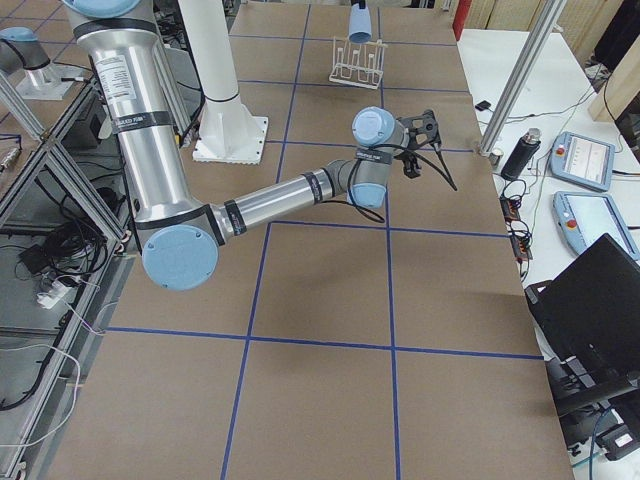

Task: Hang cup on cup holder
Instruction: 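Carry the cup over the wire rack with the left gripper while the right arm withdraws, then lower the cup onto a hook of the wire rack with the left gripper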

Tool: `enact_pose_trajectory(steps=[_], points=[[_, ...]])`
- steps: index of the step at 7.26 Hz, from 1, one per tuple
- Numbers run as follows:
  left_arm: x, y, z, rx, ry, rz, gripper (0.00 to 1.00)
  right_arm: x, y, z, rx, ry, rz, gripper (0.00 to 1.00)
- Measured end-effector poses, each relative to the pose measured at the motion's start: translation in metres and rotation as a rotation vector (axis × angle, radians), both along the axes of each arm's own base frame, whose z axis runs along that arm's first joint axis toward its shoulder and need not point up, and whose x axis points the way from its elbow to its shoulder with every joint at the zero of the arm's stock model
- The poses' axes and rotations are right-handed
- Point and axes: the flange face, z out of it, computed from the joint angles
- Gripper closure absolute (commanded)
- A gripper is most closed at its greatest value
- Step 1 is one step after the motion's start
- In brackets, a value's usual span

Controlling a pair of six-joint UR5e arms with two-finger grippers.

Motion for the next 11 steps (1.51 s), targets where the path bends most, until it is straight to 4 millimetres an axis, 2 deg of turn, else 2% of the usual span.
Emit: enact_pose_trajectory(steps=[2, 3, 4, 6, 8, 10, 11], points=[[-0.019, -0.014, 0.016, 0.056, -0.125, -0.021, 1.00, 0.041, -0.022, 0.037, 0.019, 0.288, -0.039, 0.00], [-0.023, -0.018, 0.019, 0.084, -0.193, -0.020, 1.00, 0.056, -0.025, 0.054, 0.000, 0.381, -0.081, 0.00], [-0.025, -0.019, 0.021, 0.116, -0.274, -0.022, 1.00, 0.067, -0.025, 0.071, -0.039, 0.443, -0.125, 0.00], [-0.022, -0.016, 0.025, 0.174, -0.480, -0.023, 1.00, 0.078, -0.018, 0.103, -0.165, 0.496, -0.197, 0.00], [-0.004, -0.008, 0.026, 0.235, -0.705, 0.022, 1.00, 0.081, -0.007, 0.123, -0.270, 0.512, -0.247, 0.00], [0.030, -0.006, 0.031, 0.281, -0.847, 0.088, 1.00, 0.082, 0.006, 0.143, -0.328, 0.513, -0.271, 0.00], [0.045, -0.013, 0.038, 0.289, -0.884, 0.113, 1.00, 0.083, 0.011, 0.151, -0.345, 0.511, -0.277, 0.00]])
